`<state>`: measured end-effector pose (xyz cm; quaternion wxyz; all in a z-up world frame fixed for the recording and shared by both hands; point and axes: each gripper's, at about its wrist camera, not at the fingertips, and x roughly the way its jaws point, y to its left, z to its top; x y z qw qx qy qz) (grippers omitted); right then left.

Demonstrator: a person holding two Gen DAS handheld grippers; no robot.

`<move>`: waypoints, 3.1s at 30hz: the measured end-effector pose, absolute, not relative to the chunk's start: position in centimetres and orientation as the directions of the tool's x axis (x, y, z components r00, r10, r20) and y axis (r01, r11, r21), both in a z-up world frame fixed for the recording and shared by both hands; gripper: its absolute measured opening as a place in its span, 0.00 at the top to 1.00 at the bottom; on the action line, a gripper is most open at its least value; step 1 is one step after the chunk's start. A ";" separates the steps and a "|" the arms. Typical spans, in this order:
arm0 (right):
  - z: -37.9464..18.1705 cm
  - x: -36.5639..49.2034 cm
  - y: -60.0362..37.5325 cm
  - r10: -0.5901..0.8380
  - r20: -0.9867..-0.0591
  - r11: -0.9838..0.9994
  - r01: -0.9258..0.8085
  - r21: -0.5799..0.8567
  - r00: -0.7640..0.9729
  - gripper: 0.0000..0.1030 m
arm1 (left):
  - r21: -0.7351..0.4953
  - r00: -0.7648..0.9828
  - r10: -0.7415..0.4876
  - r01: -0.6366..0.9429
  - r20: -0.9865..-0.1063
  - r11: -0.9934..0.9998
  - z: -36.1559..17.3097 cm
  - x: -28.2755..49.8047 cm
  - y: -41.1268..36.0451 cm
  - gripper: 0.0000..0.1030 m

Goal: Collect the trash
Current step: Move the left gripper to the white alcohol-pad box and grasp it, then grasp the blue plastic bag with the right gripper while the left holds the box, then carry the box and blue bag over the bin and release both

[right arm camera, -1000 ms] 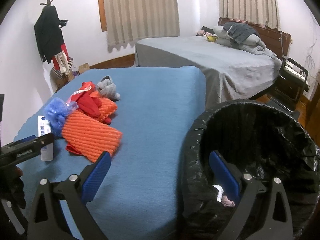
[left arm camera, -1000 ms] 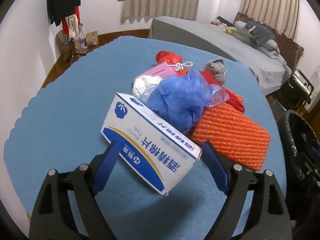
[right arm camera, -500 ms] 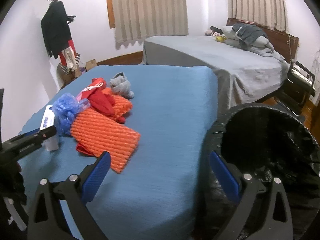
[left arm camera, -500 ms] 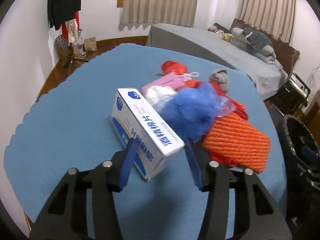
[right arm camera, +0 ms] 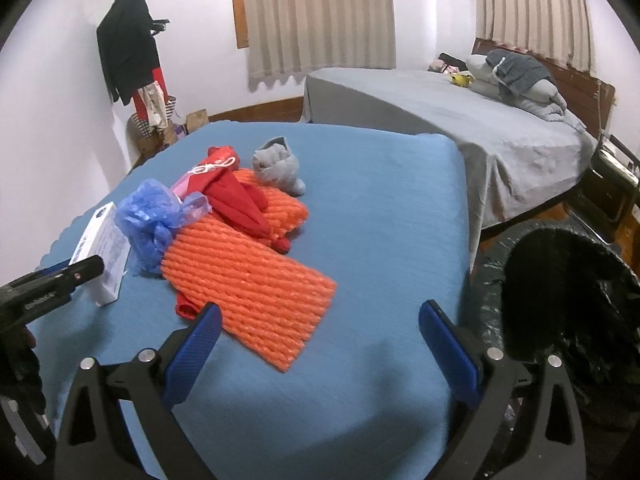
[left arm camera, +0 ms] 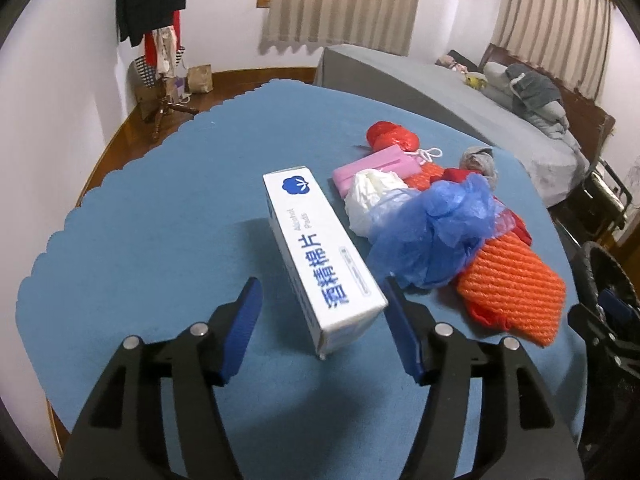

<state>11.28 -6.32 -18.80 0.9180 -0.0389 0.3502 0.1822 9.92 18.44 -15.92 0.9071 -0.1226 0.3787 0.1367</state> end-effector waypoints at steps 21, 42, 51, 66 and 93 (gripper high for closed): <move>-15.8 12.7 2.8 0.507 -0.588 0.831 -0.538 0.139 0.630 0.12 | -0.133 0.702 0.190 -0.378 -0.687 0.916 -14.4 9.2 22.8 0.72; -14.6 13.8 6.5 0.613 -0.601 0.732 -0.655 0.188 0.513 0.61 | -0.107 0.727 0.225 -0.380 -0.648 0.919 -11.6 7.9 24.6 0.72; -9.9 12.2 0.6 0.624 -0.502 0.761 -0.610 0.220 0.599 0.61 | -0.109 0.798 0.148 -0.258 -0.585 0.960 -7.7 8.9 19.8 0.72; -9.0 11.1 -15.6 0.381 -0.502 0.925 -0.330 0.190 0.776 0.61 | -0.151 0.809 -0.156 0.084 -0.566 0.985 -7.0 12.1 4.9 0.72; -15.1 9.6 -35.6 0.021 -0.584 0.982 0.095 0.166 0.811 0.31 | -0.218 0.619 -0.497 0.471 -0.608 0.855 -11.6 16.7 -16.7 0.45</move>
